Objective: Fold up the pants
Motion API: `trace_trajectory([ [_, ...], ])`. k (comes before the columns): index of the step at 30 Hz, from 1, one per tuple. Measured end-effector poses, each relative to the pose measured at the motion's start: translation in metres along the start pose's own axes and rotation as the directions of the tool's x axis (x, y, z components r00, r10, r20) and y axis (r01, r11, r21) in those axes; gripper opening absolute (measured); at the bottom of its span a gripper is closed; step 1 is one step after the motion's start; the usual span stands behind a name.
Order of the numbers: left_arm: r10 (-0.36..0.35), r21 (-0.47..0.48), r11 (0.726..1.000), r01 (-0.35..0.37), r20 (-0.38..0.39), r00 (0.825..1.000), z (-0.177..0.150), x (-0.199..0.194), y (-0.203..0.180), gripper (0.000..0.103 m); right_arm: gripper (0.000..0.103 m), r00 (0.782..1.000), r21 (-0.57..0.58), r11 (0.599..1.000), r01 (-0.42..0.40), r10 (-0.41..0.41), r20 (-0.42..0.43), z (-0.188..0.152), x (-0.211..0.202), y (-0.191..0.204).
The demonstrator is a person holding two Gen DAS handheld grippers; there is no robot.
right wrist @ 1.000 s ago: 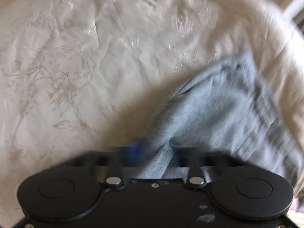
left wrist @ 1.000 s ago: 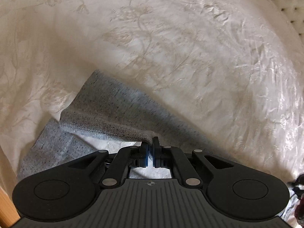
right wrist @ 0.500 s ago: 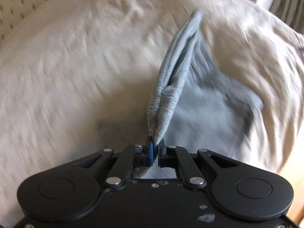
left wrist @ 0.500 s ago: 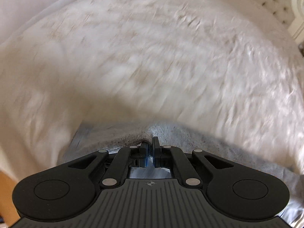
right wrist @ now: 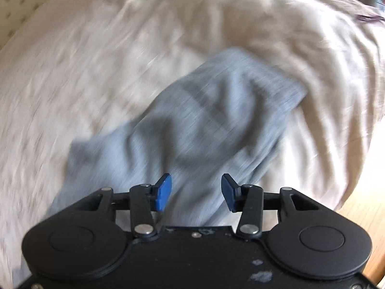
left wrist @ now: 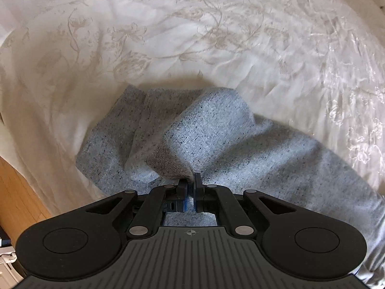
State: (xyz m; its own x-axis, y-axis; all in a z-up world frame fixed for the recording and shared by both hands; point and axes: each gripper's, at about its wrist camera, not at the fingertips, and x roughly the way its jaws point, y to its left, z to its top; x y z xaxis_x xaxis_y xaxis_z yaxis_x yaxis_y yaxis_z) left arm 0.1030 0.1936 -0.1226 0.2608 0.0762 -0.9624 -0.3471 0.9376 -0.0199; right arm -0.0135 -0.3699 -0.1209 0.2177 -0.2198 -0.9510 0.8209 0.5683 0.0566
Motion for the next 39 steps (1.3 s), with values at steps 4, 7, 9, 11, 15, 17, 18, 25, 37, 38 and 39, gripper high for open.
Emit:
trace_trajectory([
  [4,0.008,-0.015,1.000,-0.007,0.011,1.000,-0.003,-0.003,0.001,0.004,0.050,0.998,0.112,0.993,0.048,-0.053,0.034,0.026,0.013,-0.041],
  [7,0.018,-0.012,1.000,-0.018,0.016,1.000,-0.006,-0.007,-0.001,0.004,0.050,0.996,0.177,0.980,0.091,-0.092,-0.003,0.039,0.028,-0.063],
  [9,0.024,-0.014,1.000,-0.023,0.024,0.999,-0.007,-0.008,-0.003,0.004,0.049,0.996,0.209,0.973,0.093,-0.091,-0.019,0.043,0.034,-0.072],
  [11,0.024,-0.021,1.000,-0.023,0.026,0.999,-0.008,-0.008,-0.003,0.004,0.029,0.998,0.214,0.974,0.069,-0.067,-0.017,0.045,0.037,-0.079],
  [15,0.033,-0.028,0.999,-0.032,0.027,0.999,-0.010,-0.012,-0.004,0.004,0.006,1.000,0.141,0.990,0.020,-0.021,0.009,0.051,0.027,-0.071],
  [17,0.030,-0.032,0.999,-0.029,0.040,0.999,-0.010,-0.019,-0.004,0.004,0.005,0.998,0.042,0.999,0.013,-0.015,0.056,0.057,0.014,-0.054],
  [18,0.026,-0.035,0.999,-0.025,0.042,0.999,-0.010,-0.024,-0.003,0.004,0.005,0.996,-0.025,1.000,0.014,-0.012,0.094,0.059,0.003,-0.045],
  [25,0.044,-0.076,0.996,-0.042,0.029,0.999,-0.030,-0.033,0.011,0.004,0.005,0.980,-0.178,0.979,0.103,-0.069,0.189,0.065,-0.003,-0.041],
  [37,0.096,0.027,0.995,-0.096,-0.017,0.995,-0.059,-0.007,0.006,0.004,0.033,0.972,-0.259,0.952,0.161,-0.107,0.209,0.037,-0.009,-0.025],
  [38,0.087,0.020,0.996,-0.087,-0.013,0.996,-0.058,-0.008,0.009,0.004,0.033,0.975,-0.294,0.949,0.114,-0.049,0.218,0.029,-0.018,-0.015],
  [39,0.078,0.013,0.997,-0.078,-0.008,0.997,-0.057,-0.009,0.010,0.004,0.033,0.979,-0.344,0.938,0.042,0.031,0.204,0.020,-0.025,-0.003],
])
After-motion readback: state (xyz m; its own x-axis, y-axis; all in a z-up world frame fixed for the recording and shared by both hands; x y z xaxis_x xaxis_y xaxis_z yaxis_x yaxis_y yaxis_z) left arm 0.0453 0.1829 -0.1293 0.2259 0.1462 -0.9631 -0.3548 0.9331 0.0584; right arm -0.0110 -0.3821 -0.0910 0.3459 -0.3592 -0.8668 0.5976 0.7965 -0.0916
